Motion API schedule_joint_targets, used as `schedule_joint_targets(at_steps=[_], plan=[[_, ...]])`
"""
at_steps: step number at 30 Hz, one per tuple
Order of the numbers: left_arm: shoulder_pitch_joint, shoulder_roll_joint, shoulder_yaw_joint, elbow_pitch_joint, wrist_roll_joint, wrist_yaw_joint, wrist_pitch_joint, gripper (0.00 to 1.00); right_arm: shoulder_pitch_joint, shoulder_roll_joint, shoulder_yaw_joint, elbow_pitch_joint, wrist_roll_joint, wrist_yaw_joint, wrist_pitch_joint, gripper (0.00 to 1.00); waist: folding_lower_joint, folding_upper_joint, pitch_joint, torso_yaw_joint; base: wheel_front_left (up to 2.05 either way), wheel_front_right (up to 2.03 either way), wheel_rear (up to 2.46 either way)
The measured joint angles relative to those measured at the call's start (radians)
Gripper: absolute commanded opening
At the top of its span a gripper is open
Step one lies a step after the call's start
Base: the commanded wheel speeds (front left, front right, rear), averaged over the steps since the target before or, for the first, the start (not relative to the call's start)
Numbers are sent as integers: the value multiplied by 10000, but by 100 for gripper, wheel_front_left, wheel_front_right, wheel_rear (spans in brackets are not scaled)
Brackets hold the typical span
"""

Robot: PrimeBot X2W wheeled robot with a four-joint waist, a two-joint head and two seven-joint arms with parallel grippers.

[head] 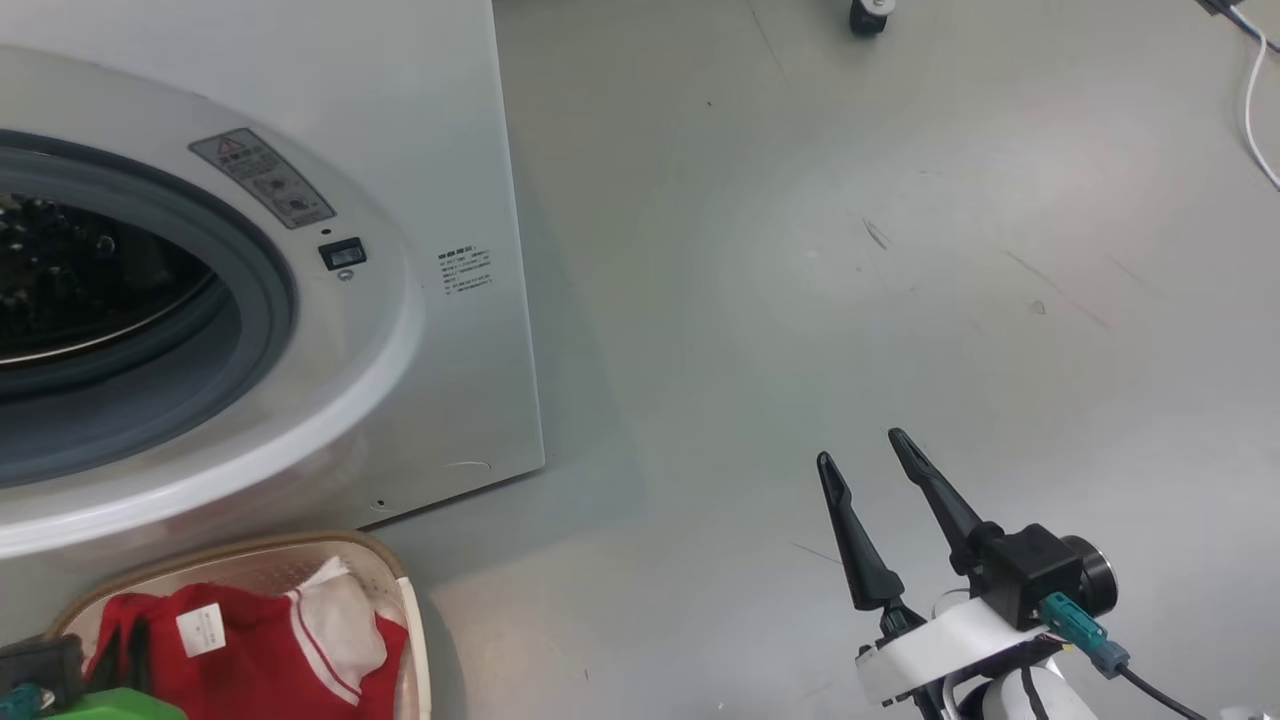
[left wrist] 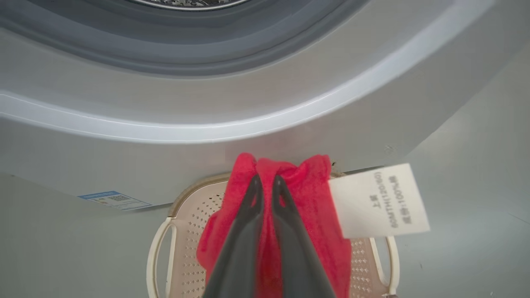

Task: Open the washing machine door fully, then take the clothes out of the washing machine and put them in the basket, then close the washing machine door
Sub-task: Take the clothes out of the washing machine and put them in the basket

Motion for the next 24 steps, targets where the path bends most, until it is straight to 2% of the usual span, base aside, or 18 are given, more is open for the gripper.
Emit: schedule_joint_targets(at_steps=[9, 24], plan=[[-754, 525, 324, 1166, -38, 161, 295, 0, -360, 38, 65, -178, -73, -61, 0, 100, 0, 0, 909, -483, 0, 0, 0], [-1788, 631, 174, 2719, -4, 176, 362, 0, -699, 109, 61, -347, -178, -213, 0, 100, 0, 0, 2026, -907, 0, 0, 0]])
